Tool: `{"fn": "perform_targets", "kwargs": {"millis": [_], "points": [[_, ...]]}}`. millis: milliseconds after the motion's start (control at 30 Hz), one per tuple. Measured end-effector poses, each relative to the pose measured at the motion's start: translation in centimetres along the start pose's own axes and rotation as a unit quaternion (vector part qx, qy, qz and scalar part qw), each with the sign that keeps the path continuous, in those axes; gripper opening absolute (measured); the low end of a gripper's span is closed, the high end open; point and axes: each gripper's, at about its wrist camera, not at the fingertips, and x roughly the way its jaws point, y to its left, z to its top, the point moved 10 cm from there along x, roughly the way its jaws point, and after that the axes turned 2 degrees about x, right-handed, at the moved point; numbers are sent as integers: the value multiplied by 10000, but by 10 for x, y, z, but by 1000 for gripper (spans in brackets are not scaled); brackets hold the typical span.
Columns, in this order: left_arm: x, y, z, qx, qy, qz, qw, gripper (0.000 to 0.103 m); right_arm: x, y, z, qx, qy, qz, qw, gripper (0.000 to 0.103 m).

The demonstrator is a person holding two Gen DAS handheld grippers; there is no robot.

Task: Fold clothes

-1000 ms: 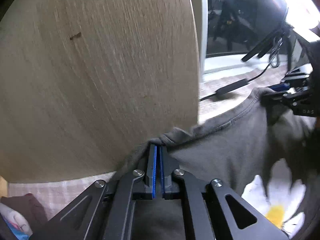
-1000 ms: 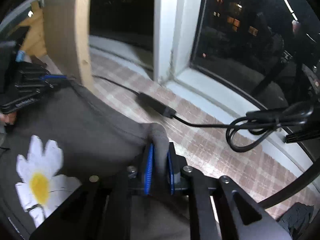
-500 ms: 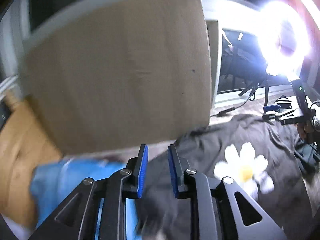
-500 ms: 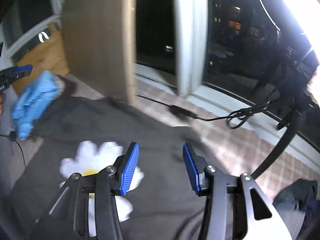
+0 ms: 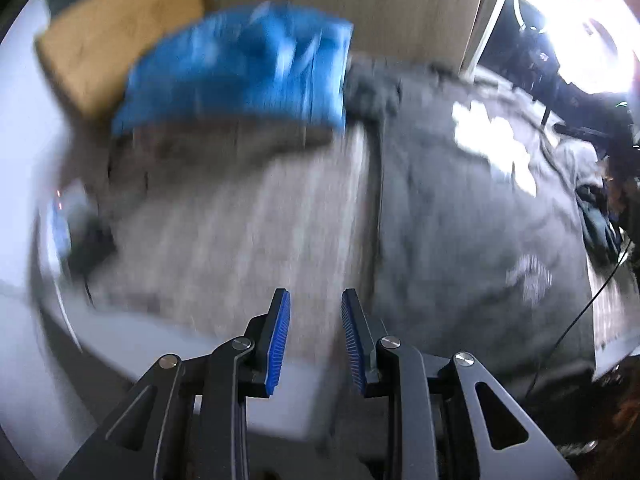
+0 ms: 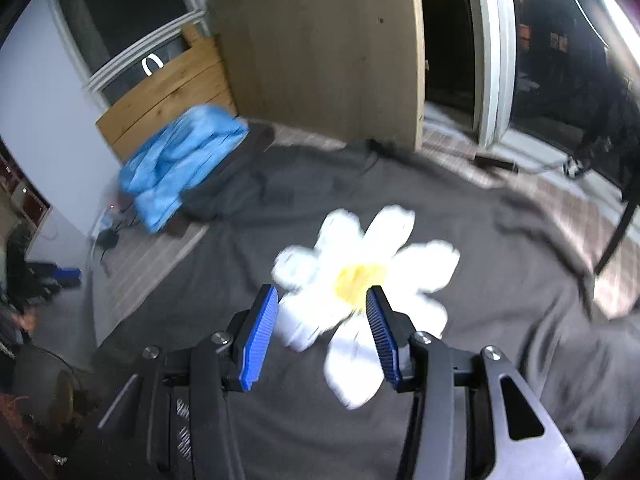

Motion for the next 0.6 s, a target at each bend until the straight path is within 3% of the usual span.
{"fn": "perform_targets", "kwargs": {"millis": [100,167,267,433,600], "points": [[18,-7,-34,-130,217,-383,9989,25,-17,6,-41,240,151,-41,9996,45],[28,-16,-48,-7,334,-566,9978,25,-28,2,-83,452,294,-419,9977,45],[35,-29,-65,452,485,-657,9956,25,-47,-2,-143,1022,474,-658,9915,45],[42,-38,-76,927,623,-682,9914,30,-98,-6,-249,1977,519,-1240,9710,45],[41,-47,-84,1218,635,-708,9880,37,-130,8,-343,2677,549,-1524,9498,46]]}}
